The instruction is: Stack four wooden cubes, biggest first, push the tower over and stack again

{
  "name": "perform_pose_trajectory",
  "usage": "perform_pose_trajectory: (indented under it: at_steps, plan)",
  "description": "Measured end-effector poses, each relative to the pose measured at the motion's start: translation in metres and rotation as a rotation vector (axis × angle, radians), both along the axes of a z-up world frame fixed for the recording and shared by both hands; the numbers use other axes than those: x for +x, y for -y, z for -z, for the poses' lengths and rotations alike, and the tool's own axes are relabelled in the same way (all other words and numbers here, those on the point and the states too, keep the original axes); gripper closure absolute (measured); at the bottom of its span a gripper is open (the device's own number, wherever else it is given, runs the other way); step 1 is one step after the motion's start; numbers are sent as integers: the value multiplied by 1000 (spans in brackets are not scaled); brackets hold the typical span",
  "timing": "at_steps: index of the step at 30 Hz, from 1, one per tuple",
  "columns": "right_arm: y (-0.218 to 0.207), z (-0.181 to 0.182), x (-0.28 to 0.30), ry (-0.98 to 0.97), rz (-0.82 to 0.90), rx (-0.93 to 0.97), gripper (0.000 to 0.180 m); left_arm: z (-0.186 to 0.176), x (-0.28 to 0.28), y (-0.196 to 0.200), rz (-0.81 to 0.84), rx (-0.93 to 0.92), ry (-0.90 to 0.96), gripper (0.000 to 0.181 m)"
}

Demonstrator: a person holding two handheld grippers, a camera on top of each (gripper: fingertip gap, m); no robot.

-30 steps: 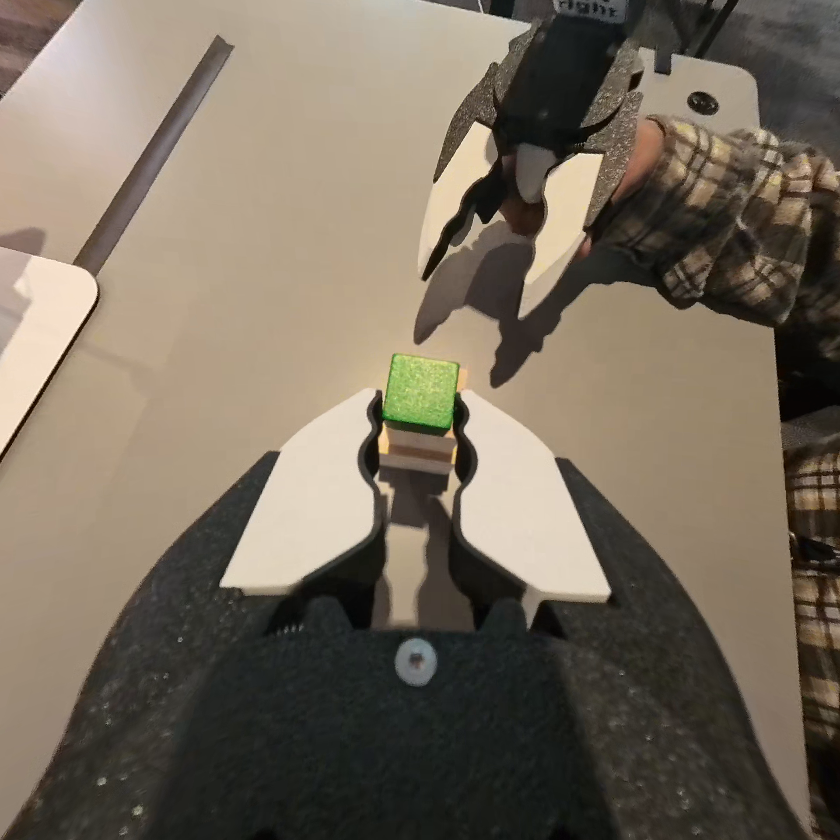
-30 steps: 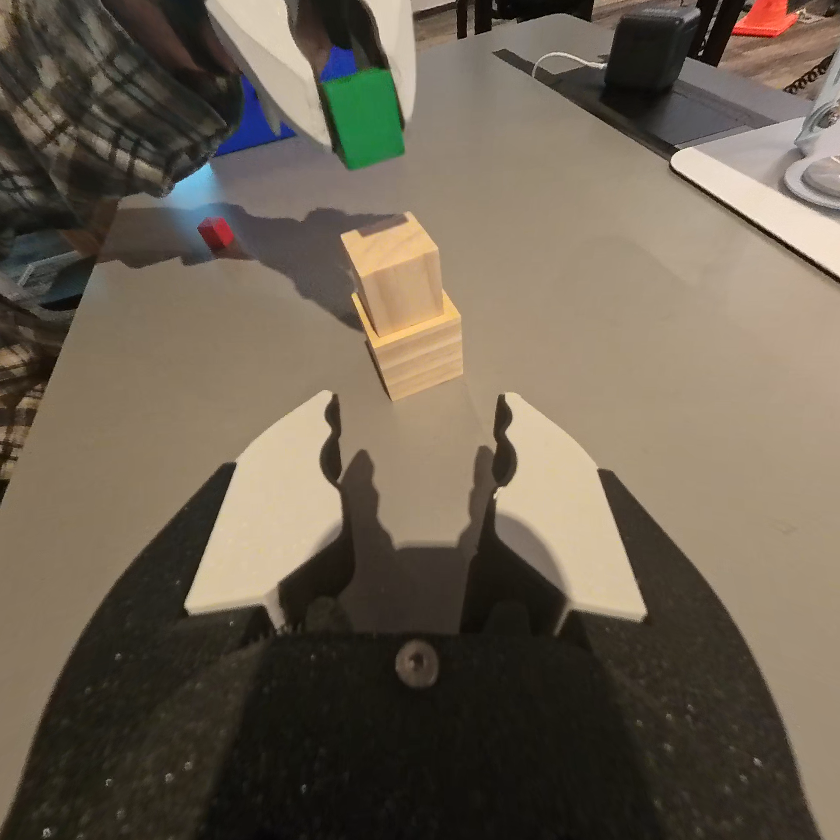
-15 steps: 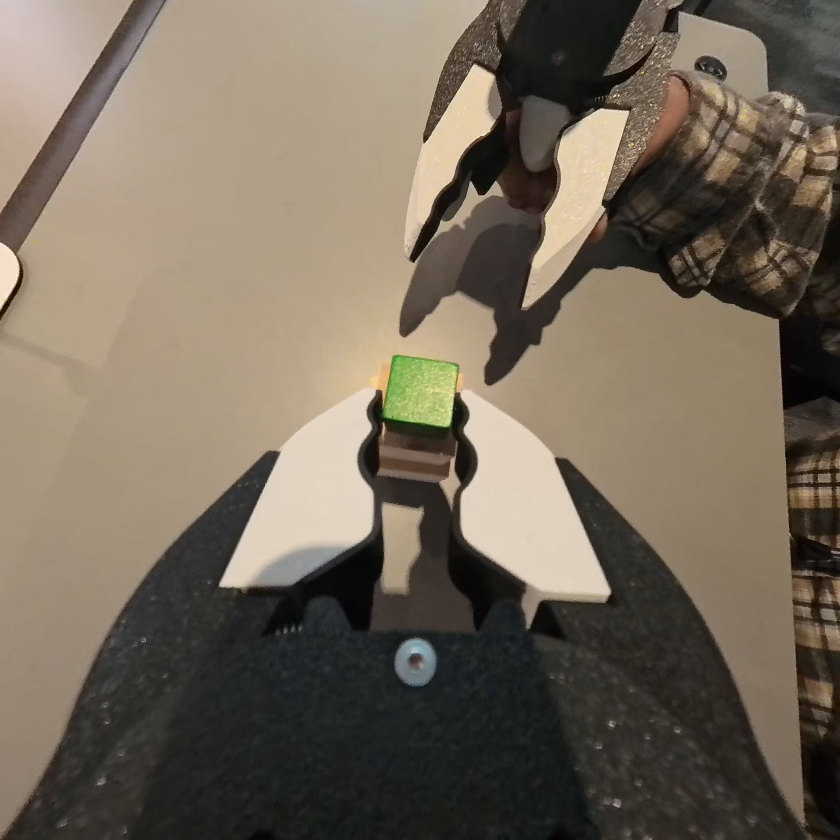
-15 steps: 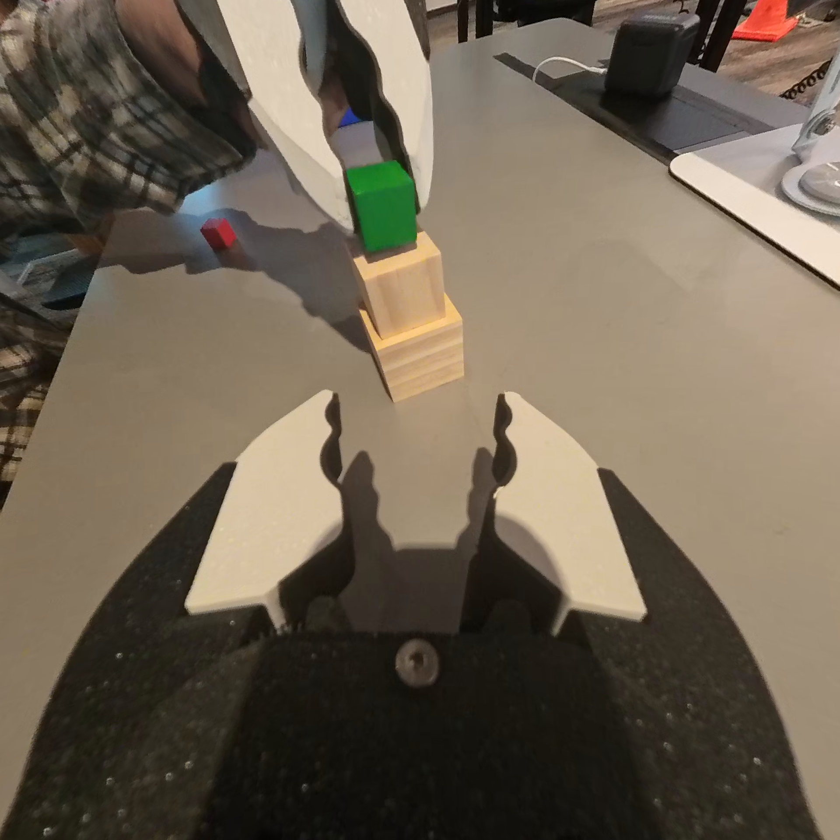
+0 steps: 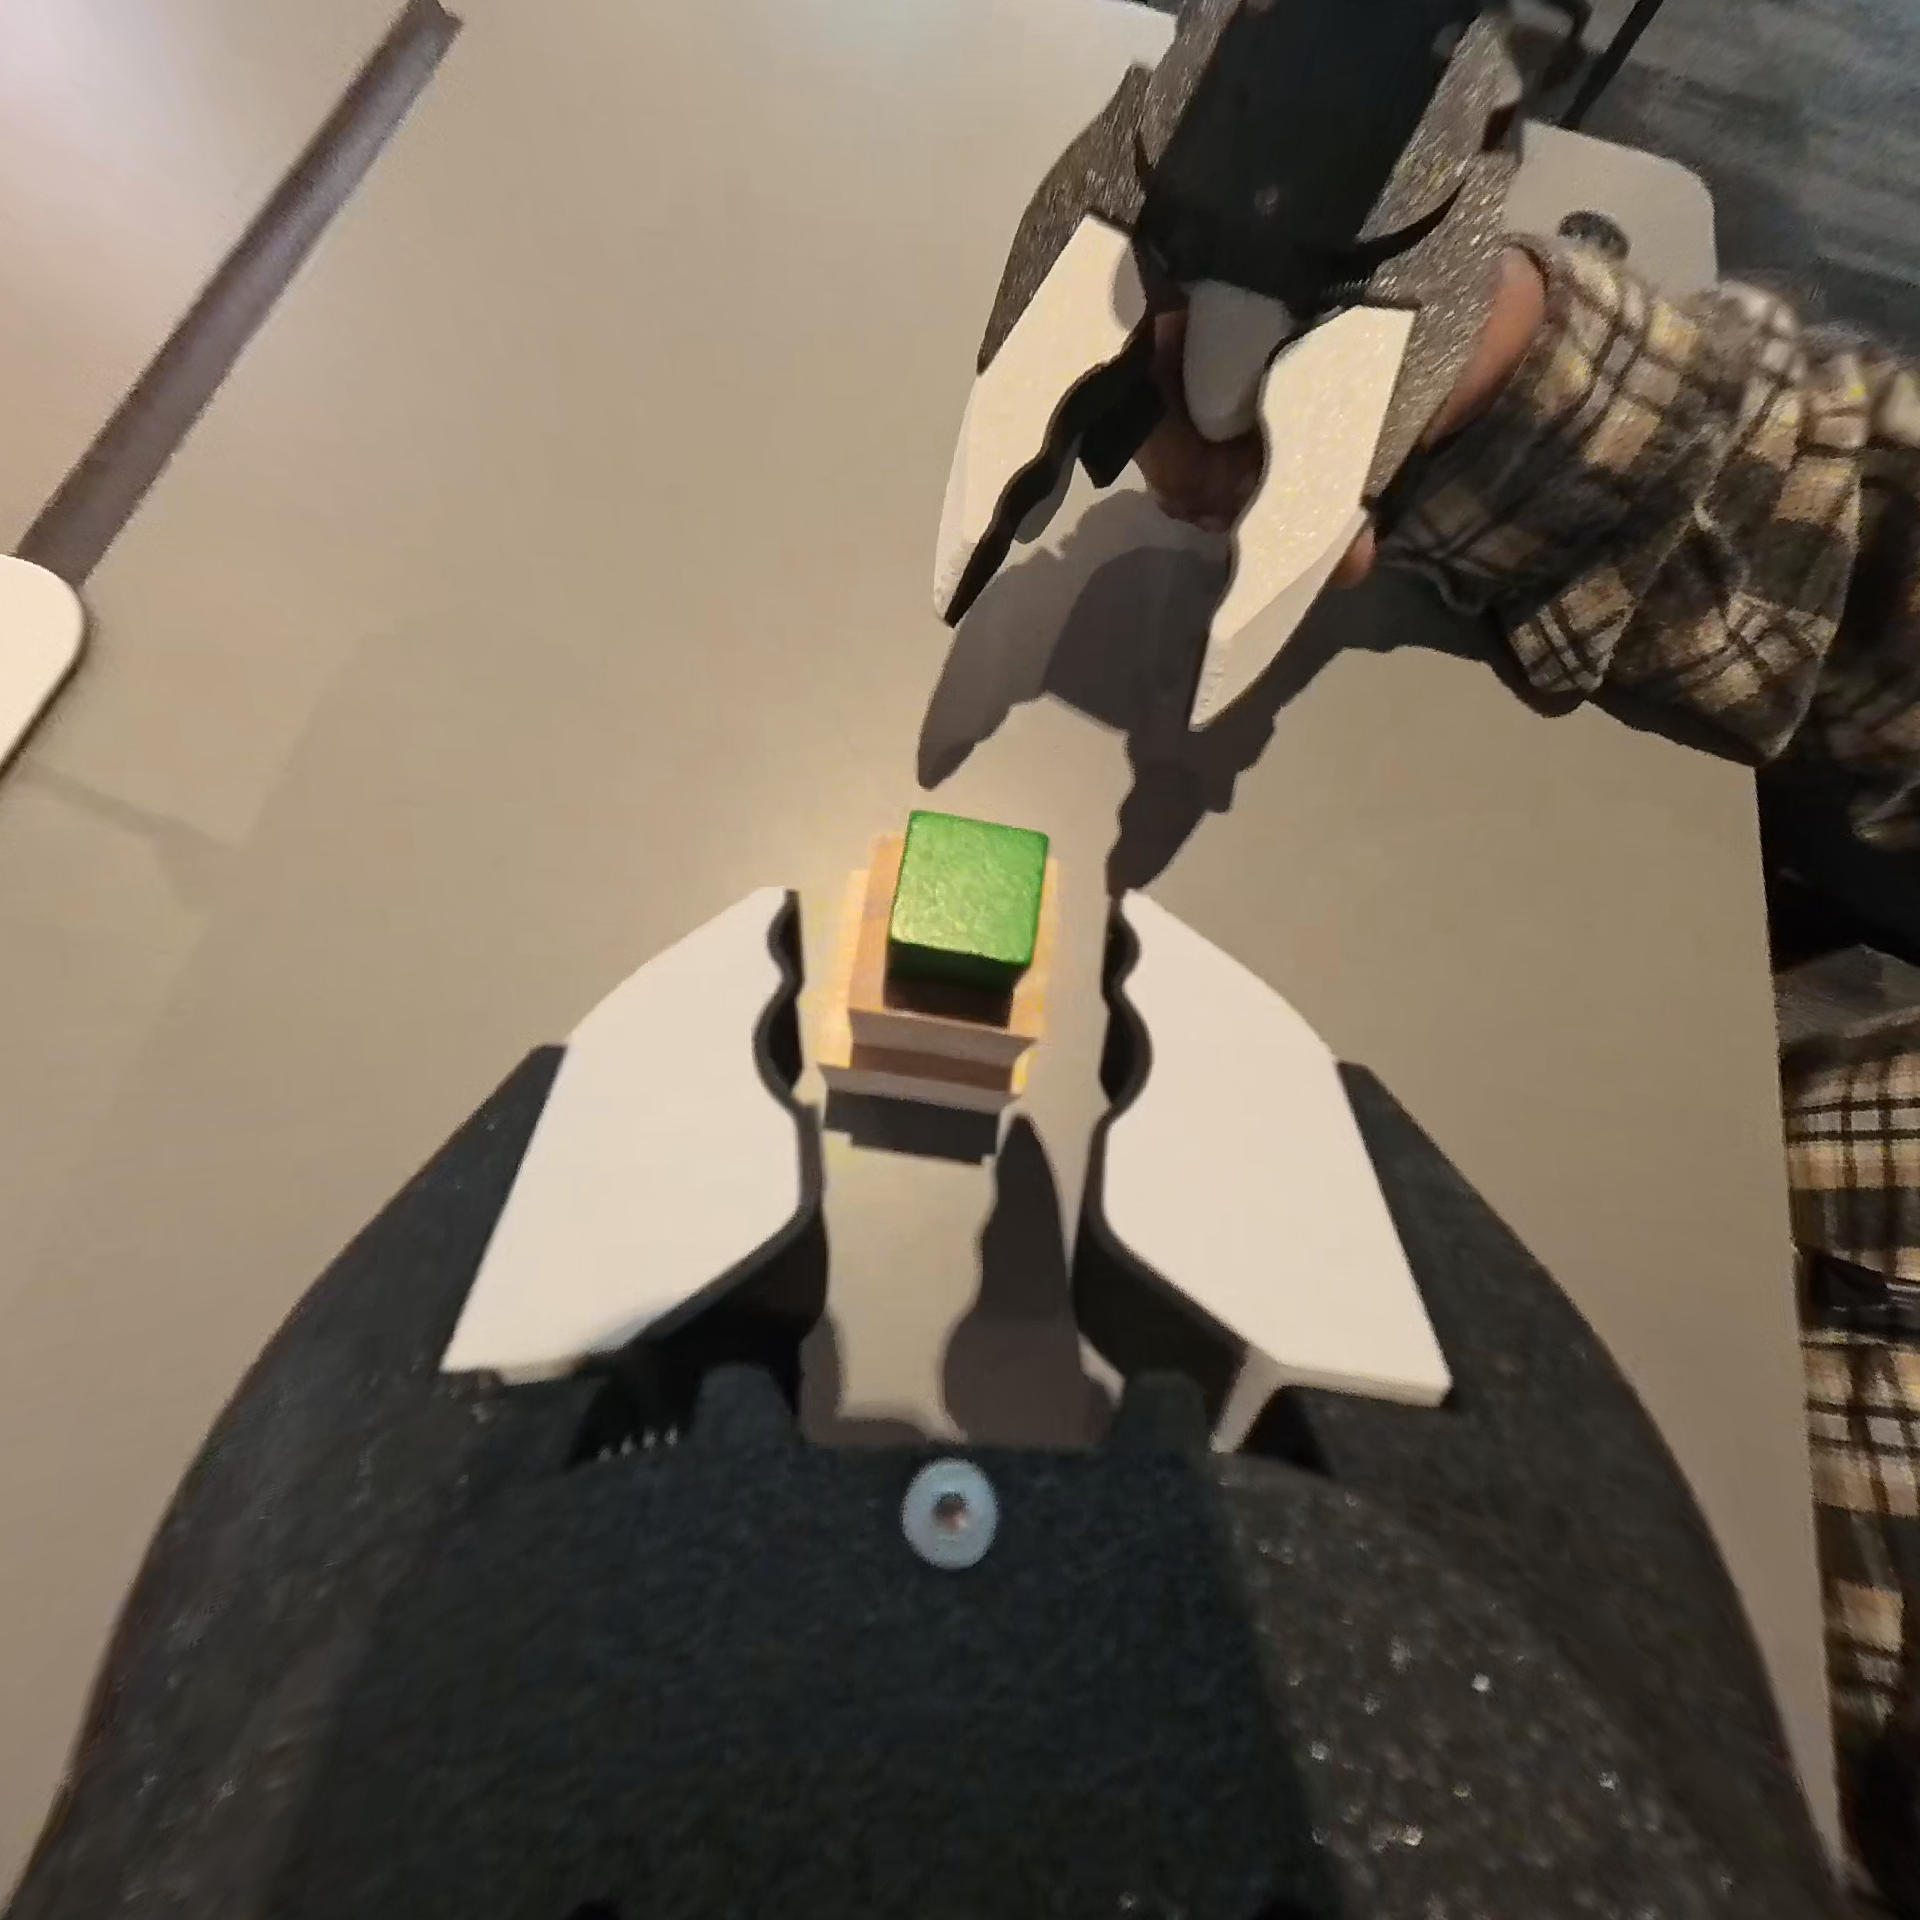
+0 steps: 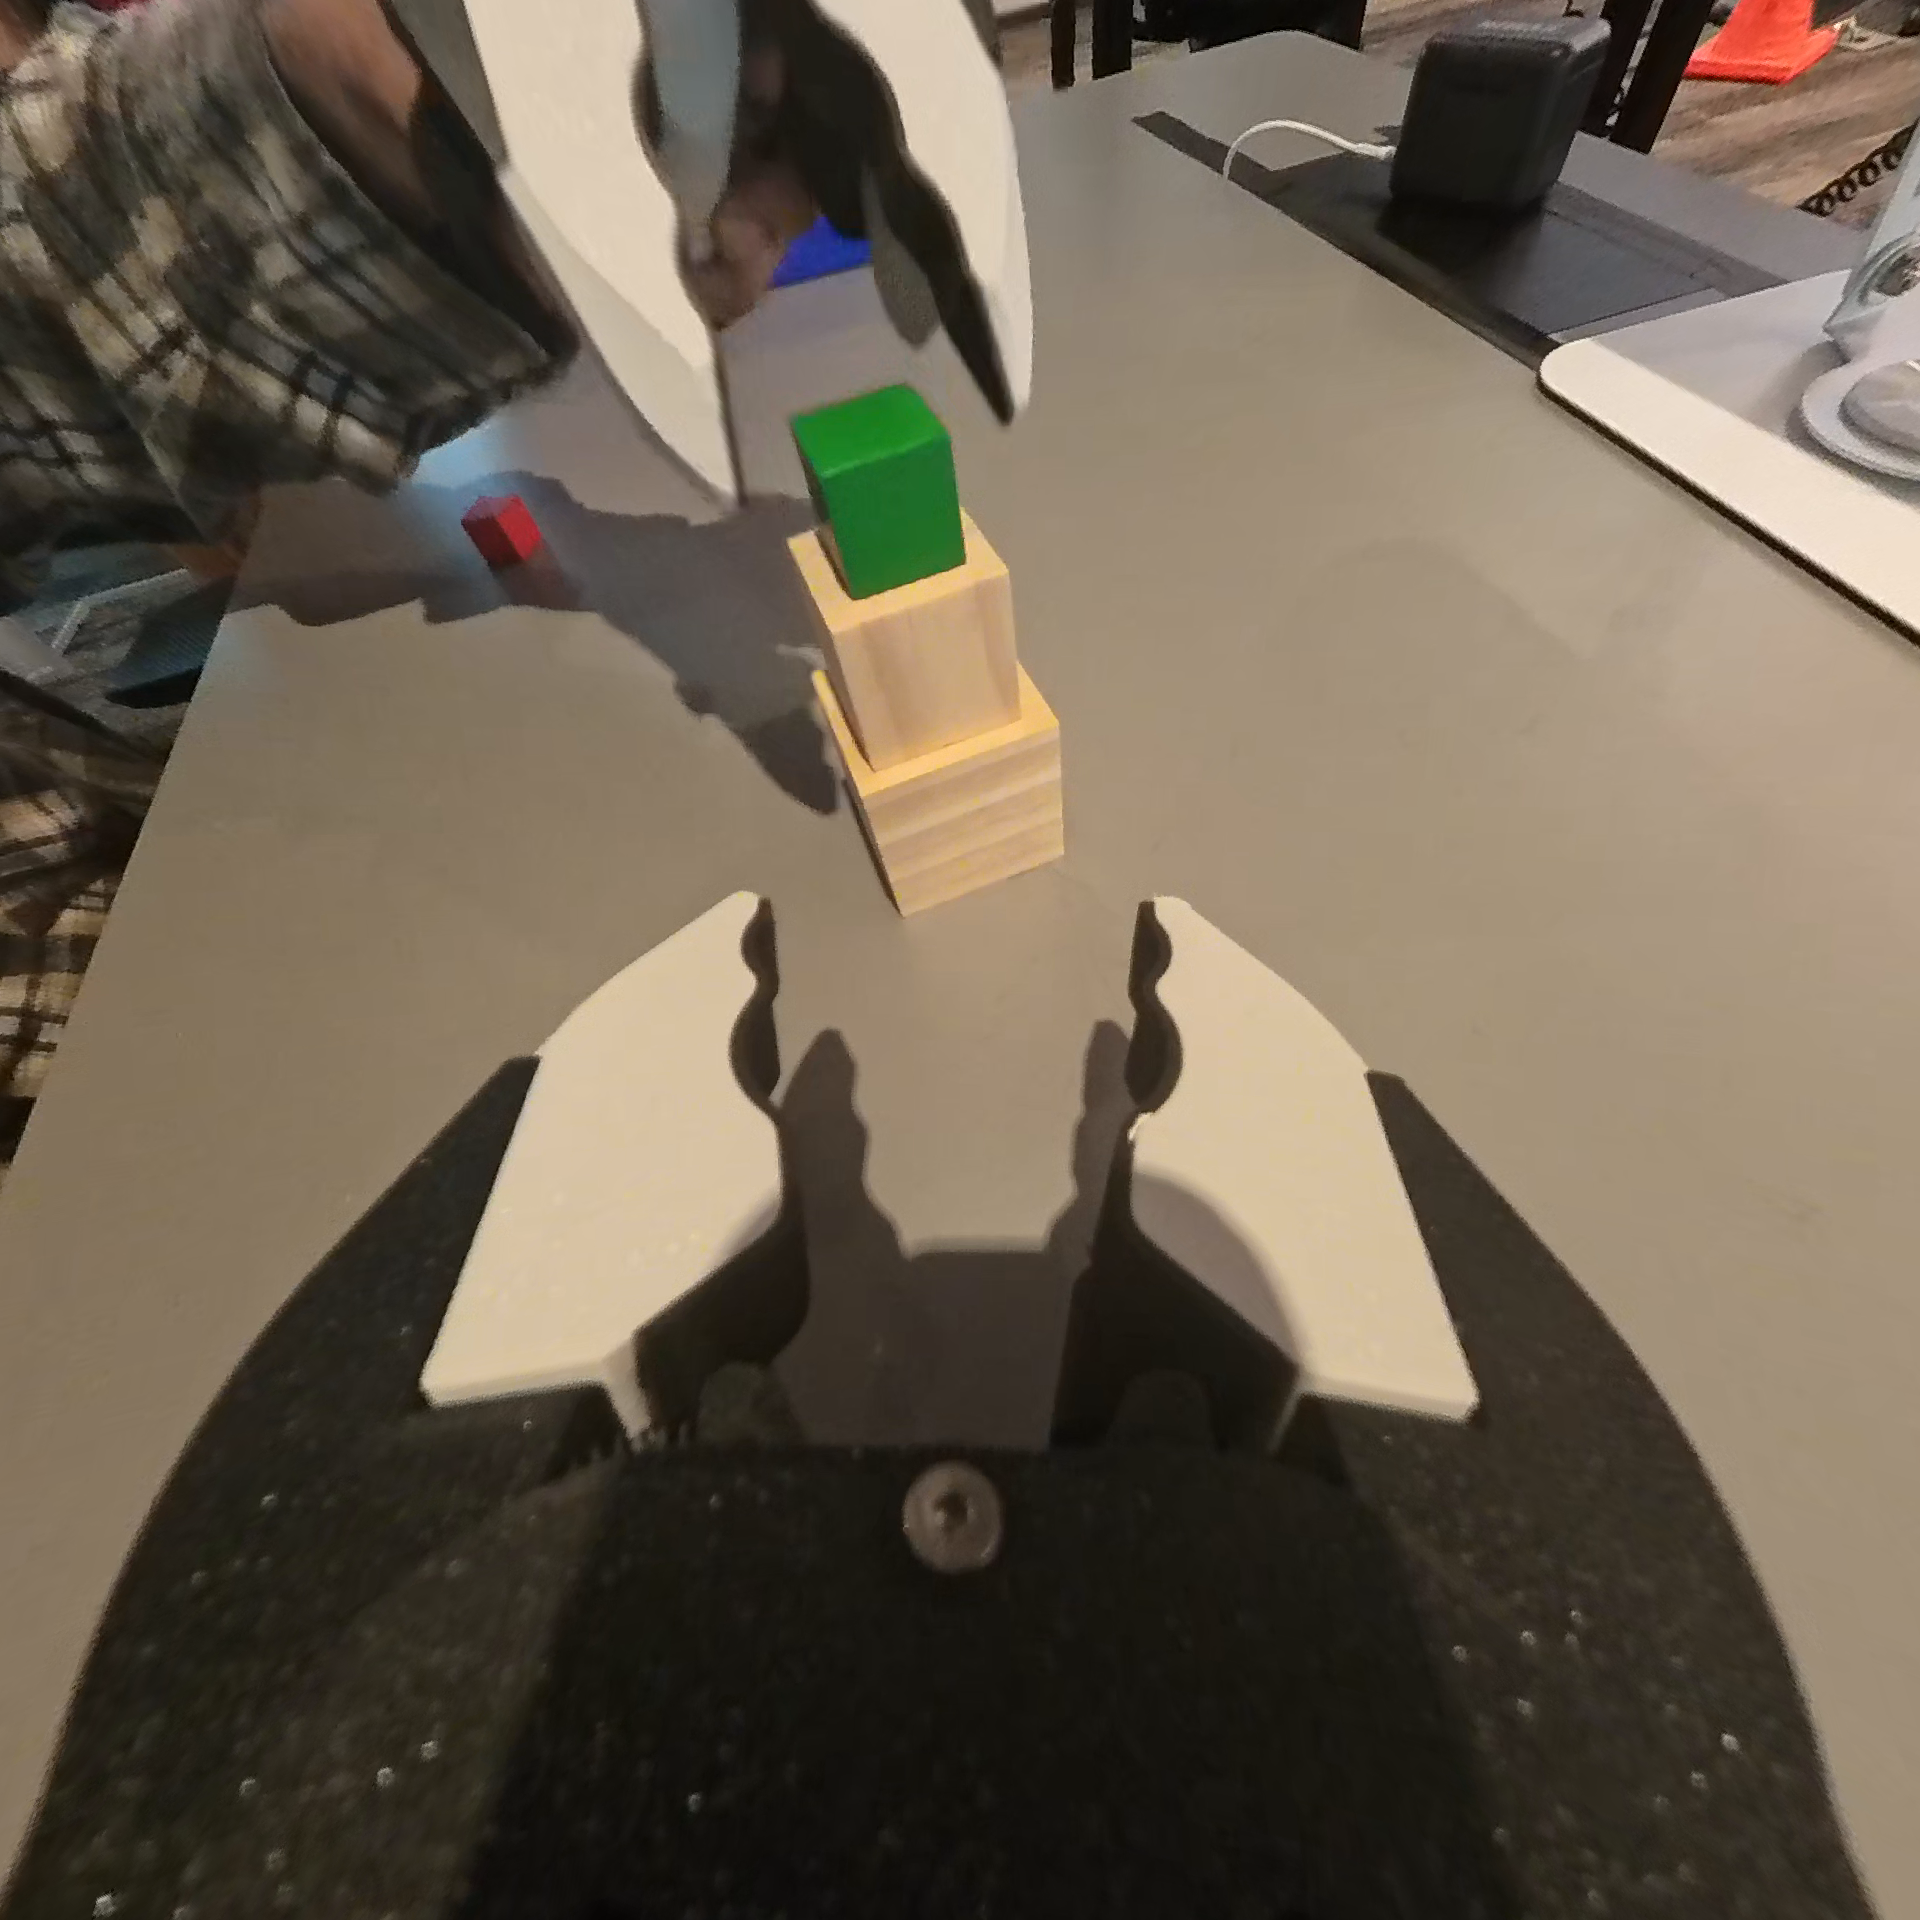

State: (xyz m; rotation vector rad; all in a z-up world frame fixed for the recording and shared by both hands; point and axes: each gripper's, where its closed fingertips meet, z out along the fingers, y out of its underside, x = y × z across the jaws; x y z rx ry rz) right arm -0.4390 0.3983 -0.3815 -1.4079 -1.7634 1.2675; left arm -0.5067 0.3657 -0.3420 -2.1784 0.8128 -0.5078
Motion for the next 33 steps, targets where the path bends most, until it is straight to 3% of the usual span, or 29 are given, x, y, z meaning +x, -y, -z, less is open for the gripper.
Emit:
perform_pose_trajectory:
  at_steps: [4, 7, 12, 17, 25, 33]
  plan:
    - [-1, -3, 1, -12, 2, -2, 114, -38, -31, 27, -30, 117, 4, 116]
    - [0, -3, 0, -14, -2, -4, 114, -46, -66, 71, -33, 165, -22, 113]
    - [5, -1, -2, -1, -16, 4, 114, -11, -110, 162, 8, 121, -33, 114]
    - [9, -4, -3, -10, -26, 7, 115, 40, -112, 227, 125, 29, -60, 124]
    - [12, -6, -4, -26, -37, -11, 115, 81, -111, 251, 218, -46, -119, 133]
    - [12, -1, -5, -12, -40, -16, 115, 92, -117, 247, 215, -55, -125, 148]
